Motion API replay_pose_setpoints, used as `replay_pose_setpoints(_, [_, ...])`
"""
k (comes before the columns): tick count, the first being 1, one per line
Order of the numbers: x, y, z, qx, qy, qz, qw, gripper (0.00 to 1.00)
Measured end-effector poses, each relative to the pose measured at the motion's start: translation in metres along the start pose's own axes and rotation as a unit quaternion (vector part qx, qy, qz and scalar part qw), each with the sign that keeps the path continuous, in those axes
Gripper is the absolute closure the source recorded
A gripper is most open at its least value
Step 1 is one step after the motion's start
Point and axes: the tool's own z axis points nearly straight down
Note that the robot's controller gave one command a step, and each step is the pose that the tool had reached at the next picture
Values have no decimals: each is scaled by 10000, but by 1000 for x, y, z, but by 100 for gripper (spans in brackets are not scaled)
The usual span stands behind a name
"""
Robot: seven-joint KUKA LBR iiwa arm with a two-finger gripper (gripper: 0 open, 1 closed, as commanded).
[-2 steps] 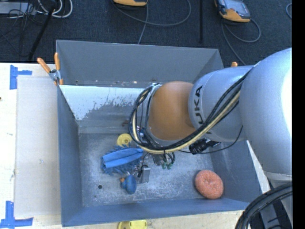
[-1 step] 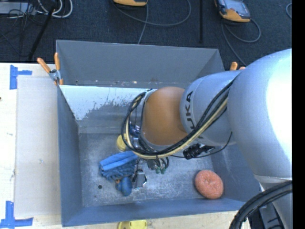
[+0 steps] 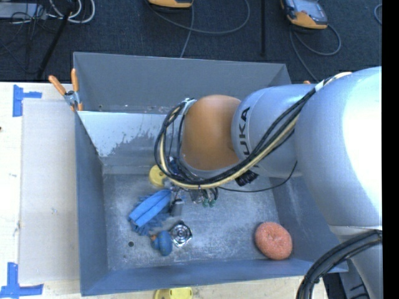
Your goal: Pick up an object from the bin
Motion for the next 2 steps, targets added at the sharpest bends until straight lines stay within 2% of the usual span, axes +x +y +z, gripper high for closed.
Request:
replay_pose_setpoints(1, [0,0,0,0,0,3,10000,100])
replay_pose_setpoints(2, [6,0,-46,5,44,-13,10000,100])
